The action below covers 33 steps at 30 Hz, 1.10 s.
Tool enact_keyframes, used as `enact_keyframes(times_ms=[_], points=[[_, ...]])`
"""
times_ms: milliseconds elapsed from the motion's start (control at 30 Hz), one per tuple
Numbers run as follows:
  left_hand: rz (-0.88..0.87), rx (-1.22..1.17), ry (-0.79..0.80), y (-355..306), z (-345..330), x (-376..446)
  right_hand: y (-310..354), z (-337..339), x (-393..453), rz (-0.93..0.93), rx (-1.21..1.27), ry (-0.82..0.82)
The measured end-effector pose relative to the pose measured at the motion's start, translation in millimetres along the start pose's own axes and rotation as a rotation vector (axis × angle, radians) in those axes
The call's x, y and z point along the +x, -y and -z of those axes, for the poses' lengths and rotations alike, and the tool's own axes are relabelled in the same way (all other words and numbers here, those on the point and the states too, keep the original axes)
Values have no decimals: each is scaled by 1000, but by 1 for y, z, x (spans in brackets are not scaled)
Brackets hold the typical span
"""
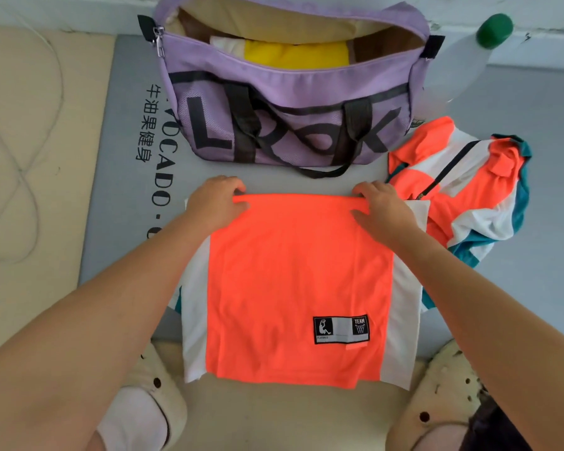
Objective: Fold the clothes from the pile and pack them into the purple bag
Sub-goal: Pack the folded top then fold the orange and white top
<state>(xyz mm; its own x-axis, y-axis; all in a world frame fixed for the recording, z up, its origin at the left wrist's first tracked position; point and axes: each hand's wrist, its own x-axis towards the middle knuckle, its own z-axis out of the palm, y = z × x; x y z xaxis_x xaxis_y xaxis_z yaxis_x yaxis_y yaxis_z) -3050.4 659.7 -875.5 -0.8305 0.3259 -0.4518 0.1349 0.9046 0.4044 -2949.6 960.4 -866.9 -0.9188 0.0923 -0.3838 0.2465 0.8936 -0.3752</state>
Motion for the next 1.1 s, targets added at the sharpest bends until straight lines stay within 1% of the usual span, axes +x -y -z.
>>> enact_keyframes(times_ms=[67, 133, 167, 233, 267, 333, 367, 400, 433, 500, 567, 633, 700, 767, 900, 1000, 1100], points=[[66, 95, 66, 4, 2, 4, -6, 0, 4, -44, -19, 4], [92, 187, 137, 7, 6, 5, -11, 1, 7, -58, -62, 11], [91, 190, 153, 8, 9, 6, -12, 2, 9, -52, -91, 28], [50, 124, 153, 7, 11, 6, -13, 4, 10, -12, -130, 65], [25, 49, 144, 5, 12, 6, -12, 6, 10, 17, -121, 64], [22, -164, 147, 0, 13, 1, -9, 9, 6, 87, -52, 22], [21, -229, 156, -2, 14, -3, -8, 12, 2, 117, -9, -3], [1, -237, 159, -2, 15, -7, -7, 14, -4, 131, 26, -22], [-29, -195, 152, -1, 17, -10, -7, 16, -9, 129, 42, -27], [-69, -33, 131, 6, 21, -18, -12, 22, -20, 101, 10, 1], [-47, 105, 148, 12, 29, -26, -19, 30, -27, 59, -69, 63], [-5, 156, 178, 16, 38, -36, -21, 40, -33, 19, -153, 123], [26, 121, 177, 14, 46, -48, -16, 48, -42, 2, -143, 118], [32, 55, 171, 6, 53, -62, -7, 57, -54, -3, -54, 83], [27, -97, 153, -16, 62, -90, 7, 74, -80, 29, 8, 74], [4, -102, 165, -24, 74, -110, 9, 89, -101, 44, -31, 89], [40, -46, 255, -21, 92, -126, 7, 106, -117, 13, -78, 127]])
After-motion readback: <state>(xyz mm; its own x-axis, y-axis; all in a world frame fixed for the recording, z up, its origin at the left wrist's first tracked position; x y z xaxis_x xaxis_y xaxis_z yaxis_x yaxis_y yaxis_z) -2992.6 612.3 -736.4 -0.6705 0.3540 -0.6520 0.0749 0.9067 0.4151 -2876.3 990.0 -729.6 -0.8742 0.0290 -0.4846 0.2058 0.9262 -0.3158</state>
